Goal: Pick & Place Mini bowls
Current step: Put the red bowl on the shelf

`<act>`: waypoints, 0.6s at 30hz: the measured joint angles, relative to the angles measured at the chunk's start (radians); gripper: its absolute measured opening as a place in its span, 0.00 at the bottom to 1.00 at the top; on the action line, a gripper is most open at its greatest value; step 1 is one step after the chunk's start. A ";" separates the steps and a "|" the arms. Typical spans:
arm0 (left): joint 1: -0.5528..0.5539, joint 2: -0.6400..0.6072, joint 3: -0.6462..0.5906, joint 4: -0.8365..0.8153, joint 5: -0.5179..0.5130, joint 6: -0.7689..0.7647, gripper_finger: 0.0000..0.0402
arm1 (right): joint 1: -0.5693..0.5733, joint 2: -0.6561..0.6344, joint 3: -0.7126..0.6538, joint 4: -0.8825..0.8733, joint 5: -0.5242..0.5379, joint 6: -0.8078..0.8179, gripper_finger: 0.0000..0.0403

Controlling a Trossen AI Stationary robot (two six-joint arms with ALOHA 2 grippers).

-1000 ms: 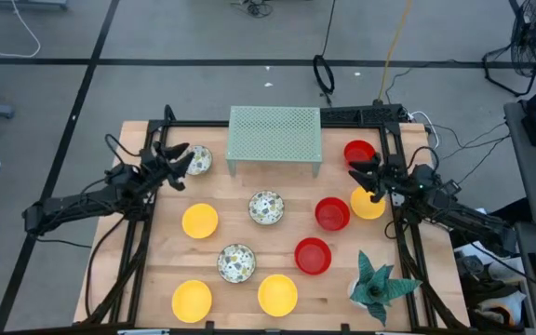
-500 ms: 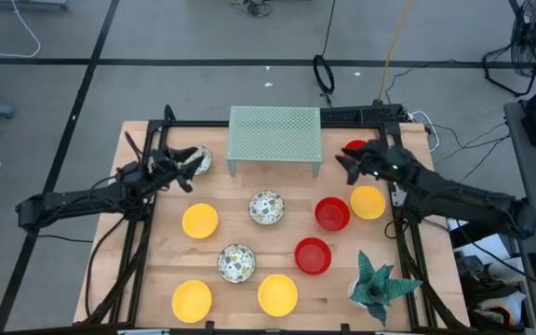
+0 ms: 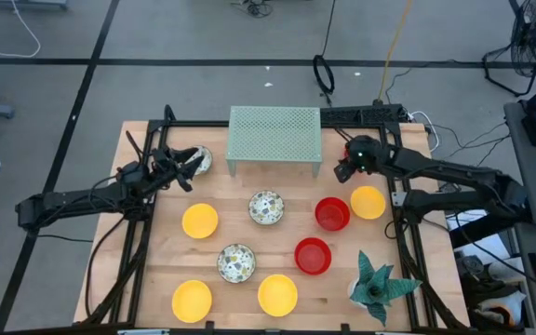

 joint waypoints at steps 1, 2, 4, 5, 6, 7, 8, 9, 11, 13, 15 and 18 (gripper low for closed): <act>0.000 0.000 0.000 0.000 0.000 -0.001 0.53 | -0.005 0.017 0.001 -0.010 0.017 0.001 0.46; 0.000 0.000 0.000 0.000 0.000 -0.003 0.53 | -0.013 0.034 0.001 -0.021 0.026 0.004 0.46; 0.000 0.000 0.000 0.000 0.000 -0.004 0.53 | -0.031 0.069 0.001 -0.046 0.042 0.022 0.46; 0.000 0.000 0.000 0.000 0.000 -0.004 0.53 | -0.043 0.085 0.001 -0.051 0.043 0.033 0.46; 0.000 0.000 0.000 0.000 0.000 -0.004 0.53 | -0.055 0.099 0.001 -0.050 0.043 0.038 0.46; 0.000 0.000 0.000 0.000 0.000 -0.004 0.53 | -0.066 0.112 0.001 -0.049 0.043 0.044 0.46; 0.000 0.000 0.000 0.000 0.000 -0.004 0.53 | -0.076 0.125 0.001 -0.049 0.043 0.052 0.46; 0.000 0.000 0.000 0.000 0.000 -0.007 0.53 | -0.086 0.137 0.001 -0.048 0.043 0.059 0.46; 0.000 0.000 0.000 0.000 0.000 -0.021 0.53 | -0.105 0.158 0.001 -0.048 0.042 0.062 0.46; 0.000 0.000 0.000 0.000 0.000 -0.025 0.53 | -0.122 0.176 0.001 -0.048 0.041 0.061 0.46; 0.000 0.000 0.000 0.000 0.000 -0.026 0.53 | -0.134 0.193 0.001 -0.047 0.041 0.062 0.46; 0.000 0.000 0.000 0.000 0.000 -0.026 0.53 | -0.141 0.211 0.001 -0.047 0.040 0.057 0.46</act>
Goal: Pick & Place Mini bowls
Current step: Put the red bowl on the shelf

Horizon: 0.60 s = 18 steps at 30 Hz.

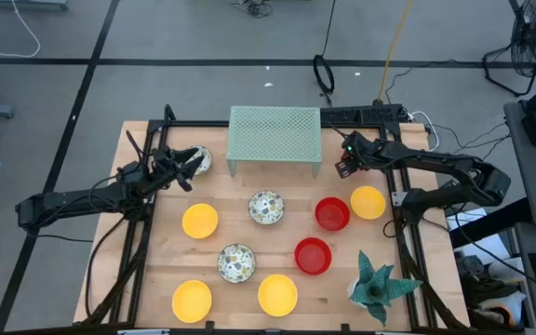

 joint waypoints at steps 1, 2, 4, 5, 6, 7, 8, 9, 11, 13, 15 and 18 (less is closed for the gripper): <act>0.000 0.000 0.000 0.000 0.000 0.000 0.53 | 0.000 0.002 0.000 0.000 0.000 -0.004 0.46; 0.000 0.000 0.000 0.000 0.000 0.000 0.53 | 0.000 0.002 0.000 0.002 0.000 -0.006 0.46; 0.000 0.000 0.000 0.000 0.000 0.000 0.53 | 0.000 0.002 0.000 0.006 0.000 -0.006 0.46; 0.000 0.000 0.000 0.000 0.000 0.001 0.53 | 0.000 0.002 0.000 0.008 0.000 -0.006 0.46; 0.000 0.000 0.000 0.000 0.000 0.001 0.53 | 0.000 0.002 0.000 0.012 -0.007 -0.007 0.46; 0.000 0.000 0.000 0.000 0.000 0.001 0.53 | 0.000 0.002 0.000 0.016 -0.025 -0.009 0.46; 0.000 0.000 0.000 0.000 0.000 0.001 0.53 | 0.000 0.002 0.000 0.021 -0.045 -0.019 0.46; 0.000 0.000 0.000 0.000 0.000 0.001 0.53 | 0.000 0.003 0.000 0.029 -0.064 -0.026 0.46; 0.000 0.000 0.000 0.000 0.000 0.001 0.53 | 0.000 0.003 0.000 0.045 -0.099 -0.031 0.46; 0.000 0.000 0.000 0.000 0.000 0.002 0.53 | 0.000 0.003 0.000 0.048 -0.126 -0.034 0.46; 0.000 0.000 0.000 0.000 0.000 0.004 0.53 | 0.000 0.003 0.000 0.047 -0.157 -0.049 0.46; 0.000 0.000 0.000 0.000 0.000 0.007 0.53 | 0.000 0.003 0.000 0.047 -0.184 -0.051 0.46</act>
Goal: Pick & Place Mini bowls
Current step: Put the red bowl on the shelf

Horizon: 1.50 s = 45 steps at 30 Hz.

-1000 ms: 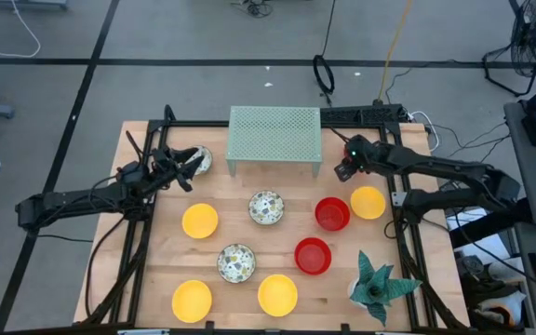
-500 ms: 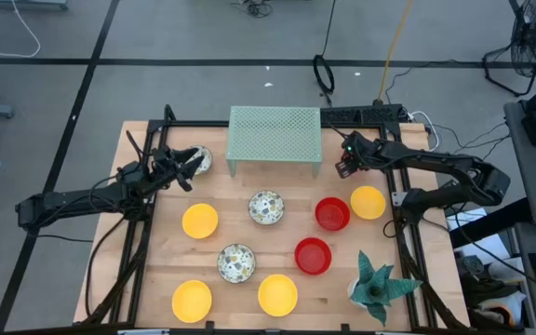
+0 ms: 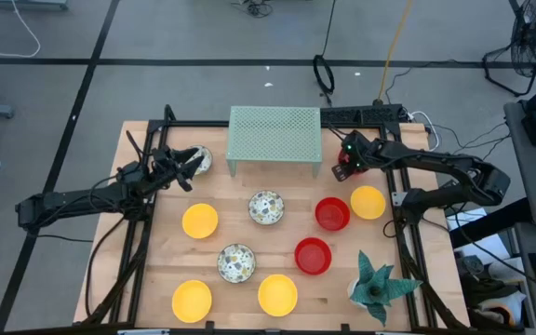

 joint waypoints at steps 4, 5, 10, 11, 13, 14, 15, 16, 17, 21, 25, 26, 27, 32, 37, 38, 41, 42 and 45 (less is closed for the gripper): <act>0.000 0.000 0.000 0.000 0.000 0.000 0.53 | 0.000 0.000 0.000 -0.006 0.000 -0.014 0.46; 0.000 0.000 0.000 0.000 0.000 0.000 0.53 | 0.000 0.000 0.000 -0.006 0.000 -0.019 0.46; 0.000 0.000 0.000 0.000 0.000 0.000 0.53 | 0.000 -0.003 0.000 0.026 0.000 -0.040 0.46; 0.000 0.000 0.000 0.000 0.000 0.000 0.53 | 0.002 -0.008 0.000 0.032 0.000 -0.049 0.46; 0.000 0.000 0.000 0.000 0.000 0.000 0.53 | 0.002 -0.021 0.000 0.047 0.000 -0.058 0.46; 0.000 0.000 0.000 0.000 0.000 0.000 0.53 | 0.002 -0.029 0.000 0.055 -0.001 -0.058 0.46; 0.000 0.000 0.000 -0.001 0.000 -0.001 0.53 | 0.002 -0.038 0.000 0.054 -0.001 -0.058 0.46; 0.000 0.000 0.000 -0.001 0.000 -0.001 0.53 | 0.002 -0.047 0.000 0.051 -0.001 -0.058 0.46; 0.000 0.000 0.000 -0.001 0.000 -0.001 0.53 | 0.002 -0.055 0.000 0.049 -0.001 -0.057 0.46; 0.000 0.000 0.000 -0.001 0.000 -0.001 0.53 | 0.021 -0.060 0.000 0.014 -0.064 -0.041 0.46; 0.000 0.000 0.000 -0.002 0.000 -0.001 0.53 | 0.064 -0.052 -0.021 0.008 -0.071 -0.039 0.46; 0.000 0.000 0.000 -0.002 0.000 -0.001 0.53 | 0.071 -0.052 -0.031 0.006 -0.063 -0.039 0.46; 0.000 0.000 0.000 -0.002 0.000 -0.001 0.53 | 0.078 -0.052 -0.039 0.008 -0.047 -0.039 0.46; 0.000 0.000 0.000 -0.002 -0.001 -0.001 0.53 | 0.101 -0.052 -0.080 0.054 0.036 -0.047 0.46; 0.000 0.000 0.000 -0.002 -0.001 -0.008 0.53 | 0.101 -0.052 -0.128 0.100 0.034 -0.065 0.44; 0.000 0.000 0.000 -0.001 -0.001 -0.011 0.53 | 0.101 -0.052 -0.140 0.103 0.036 -0.071 0.42; 0.000 0.000 0.000 -0.001 -0.001 -0.011 0.53 | 0.101 -0.052 -0.158 0.108 0.035 -0.076 0.37; 0.000 0.000 0.000 -0.001 -0.001 -0.011 0.53 | 0.101 -0.052 -0.159 0.108 0.035 -0.076 0.34; 0.000 0.000 0.000 -0.001 -0.001 -0.012 0.53 | 0.101 -0.052 -0.159 0.115 0.035 -0.075 0.23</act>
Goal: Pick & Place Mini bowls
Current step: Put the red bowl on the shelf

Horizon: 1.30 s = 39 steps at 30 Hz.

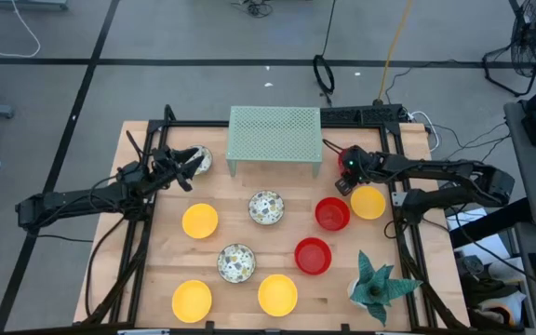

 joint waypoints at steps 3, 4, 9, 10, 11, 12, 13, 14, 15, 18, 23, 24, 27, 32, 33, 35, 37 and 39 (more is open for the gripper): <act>0.000 0.000 0.000 0.000 0.000 0.000 0.53 | 0.000 0.000 0.000 0.016 -0.001 -0.001 0.08; 0.000 0.000 0.000 0.000 0.000 0.000 0.53 | 0.000 -0.002 0.000 0.021 -0.003 -0.002 0.04; 0.000 0.000 0.000 0.000 0.000 -0.001 0.53 | 0.000 -0.016 0.004 0.046 0.000 0.005 0.02; 0.000 0.000 0.000 0.000 0.000 -0.001 0.53 | 0.000 -0.022 0.011 0.043 0.000 0.006 0.01; 0.000 0.000 0.000 0.000 0.000 -0.002 0.53 | 0.000 -0.033 0.020 0.042 0.000 0.006 0.01; 0.000 0.000 0.000 0.000 0.000 -0.003 0.53 | 0.000 -0.046 0.030 0.041 0.000 0.006 0.01; 0.000 0.000 0.000 0.000 0.000 -0.003 0.53 | 0.000 -0.062 0.043 0.043 0.001 0.006 0.01; 0.000 0.000 0.000 0.000 0.000 -0.003 0.53 | 0.000 -0.080 0.058 0.043 0.007 0.006 0.00; 0.000 0.000 0.000 0.000 0.000 -0.003 0.53 | 0.000 -0.098 0.074 0.042 0.024 0.006 0.00; 0.000 0.000 0.000 0.000 0.000 -0.003 0.53 | 0.002 -0.153 0.131 0.048 0.051 -0.019 0.00; 0.001 0.000 0.000 0.001 -0.001 -0.002 0.53 | 0.063 -0.177 0.227 0.133 0.050 -0.115 0.00; 0.001 0.000 0.000 0.001 -0.001 -0.002 0.53 | 0.081 -0.170 0.249 0.154 0.050 -0.142 0.00; 0.001 0.000 0.000 0.001 -0.001 -0.001 0.53 | 0.132 -0.114 0.331 0.183 0.052 -0.203 0.00; 0.001 0.000 0.000 0.001 -0.034 -0.010 0.53 | 0.165 0.048 0.462 0.142 0.052 -0.255 0.00; 0.001 0.000 0.000 0.001 -0.046 -0.015 0.53 | 0.166 0.084 0.490 0.127 0.052 -0.271 0.00; 0.001 0.000 0.000 0.001 -0.054 -0.018 0.53 | 0.166 0.148 0.550 0.094 0.052 -0.295 0.00; 0.001 0.000 0.000 0.001 -0.053 -0.018 0.53 | 0.159 0.204 0.608 0.053 0.053 -0.307 0.00; 0.001 0.000 0.000 0.001 -0.053 -0.019 0.53 | 0.148 0.246 0.657 0.024 0.070 -0.319 0.00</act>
